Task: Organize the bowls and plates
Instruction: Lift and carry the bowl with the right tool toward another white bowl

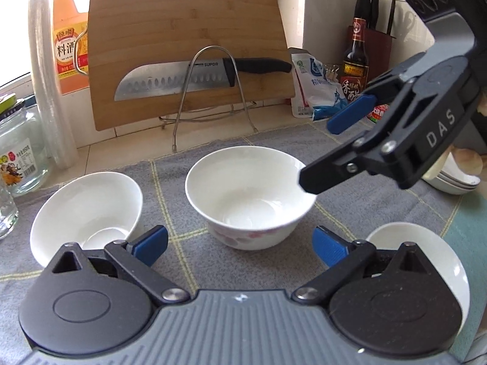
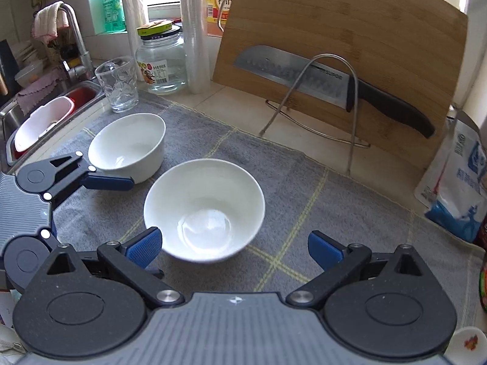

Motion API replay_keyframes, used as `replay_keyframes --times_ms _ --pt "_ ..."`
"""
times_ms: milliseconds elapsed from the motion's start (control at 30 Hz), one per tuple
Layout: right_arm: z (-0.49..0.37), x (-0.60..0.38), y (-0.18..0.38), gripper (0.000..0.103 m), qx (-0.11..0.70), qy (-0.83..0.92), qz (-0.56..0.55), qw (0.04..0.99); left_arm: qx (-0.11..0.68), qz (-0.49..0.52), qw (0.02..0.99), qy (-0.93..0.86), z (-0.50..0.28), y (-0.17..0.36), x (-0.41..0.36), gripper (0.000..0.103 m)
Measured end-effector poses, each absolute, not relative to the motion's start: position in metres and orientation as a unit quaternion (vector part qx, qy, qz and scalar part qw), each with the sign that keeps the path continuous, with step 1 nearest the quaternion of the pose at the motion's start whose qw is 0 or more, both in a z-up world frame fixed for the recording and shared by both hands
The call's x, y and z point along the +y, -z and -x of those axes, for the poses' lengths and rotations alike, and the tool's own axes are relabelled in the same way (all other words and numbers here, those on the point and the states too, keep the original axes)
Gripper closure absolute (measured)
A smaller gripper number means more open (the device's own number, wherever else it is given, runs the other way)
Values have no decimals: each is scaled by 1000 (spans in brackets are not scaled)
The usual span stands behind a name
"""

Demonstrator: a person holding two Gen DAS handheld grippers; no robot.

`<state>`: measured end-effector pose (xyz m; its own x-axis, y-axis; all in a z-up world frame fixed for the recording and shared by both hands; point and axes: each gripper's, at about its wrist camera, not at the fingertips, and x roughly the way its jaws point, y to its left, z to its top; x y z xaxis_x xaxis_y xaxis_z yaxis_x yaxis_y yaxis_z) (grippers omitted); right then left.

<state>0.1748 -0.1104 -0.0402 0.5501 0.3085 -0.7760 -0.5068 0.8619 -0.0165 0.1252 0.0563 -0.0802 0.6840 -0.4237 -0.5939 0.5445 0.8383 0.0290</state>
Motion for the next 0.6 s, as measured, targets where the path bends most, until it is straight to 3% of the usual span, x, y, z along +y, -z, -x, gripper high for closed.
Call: replay_keyframes --times_ms 467,600 --pt "-213 -100 61 0 440 -280 96 848 301 -105 904 286 -143 86 42 8" --pt "-222 -102 66 5 448 -285 82 844 301 -110 902 288 -145 86 40 12"
